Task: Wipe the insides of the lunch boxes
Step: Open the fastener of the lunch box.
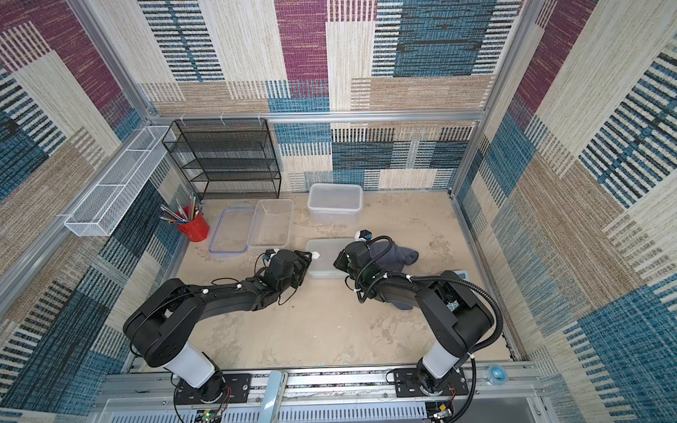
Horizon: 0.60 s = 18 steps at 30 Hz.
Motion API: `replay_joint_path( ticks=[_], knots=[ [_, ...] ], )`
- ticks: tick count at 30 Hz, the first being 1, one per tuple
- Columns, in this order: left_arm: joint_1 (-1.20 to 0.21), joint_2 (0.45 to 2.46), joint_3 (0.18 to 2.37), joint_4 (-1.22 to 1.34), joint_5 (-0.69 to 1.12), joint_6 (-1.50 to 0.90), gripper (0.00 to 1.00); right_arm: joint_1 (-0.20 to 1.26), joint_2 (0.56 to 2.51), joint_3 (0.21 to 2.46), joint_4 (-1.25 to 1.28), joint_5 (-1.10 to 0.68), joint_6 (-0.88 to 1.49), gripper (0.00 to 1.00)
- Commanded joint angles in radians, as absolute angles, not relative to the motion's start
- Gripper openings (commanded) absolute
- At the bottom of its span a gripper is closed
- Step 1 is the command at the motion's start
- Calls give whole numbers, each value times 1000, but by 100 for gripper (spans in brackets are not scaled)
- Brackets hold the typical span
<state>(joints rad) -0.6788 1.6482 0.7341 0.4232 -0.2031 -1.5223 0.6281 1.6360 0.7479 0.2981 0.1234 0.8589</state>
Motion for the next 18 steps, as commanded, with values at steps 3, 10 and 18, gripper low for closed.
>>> replay_joint_path(
  ticks=[3, 10, 18],
  knots=[
    [-679, 1672, 751, 513, -219, -1549, 67, 629, 1654, 739, 23, 112, 864, 0],
    [-681, 1684, 763, 539, -239, -1557, 67, 629, 1657, 734, 27, 114, 877, 0],
    [-680, 1742, 744, 700, -273, -1618, 63, 629, 1660, 724, 32, 107, 891, 0]
  ],
)
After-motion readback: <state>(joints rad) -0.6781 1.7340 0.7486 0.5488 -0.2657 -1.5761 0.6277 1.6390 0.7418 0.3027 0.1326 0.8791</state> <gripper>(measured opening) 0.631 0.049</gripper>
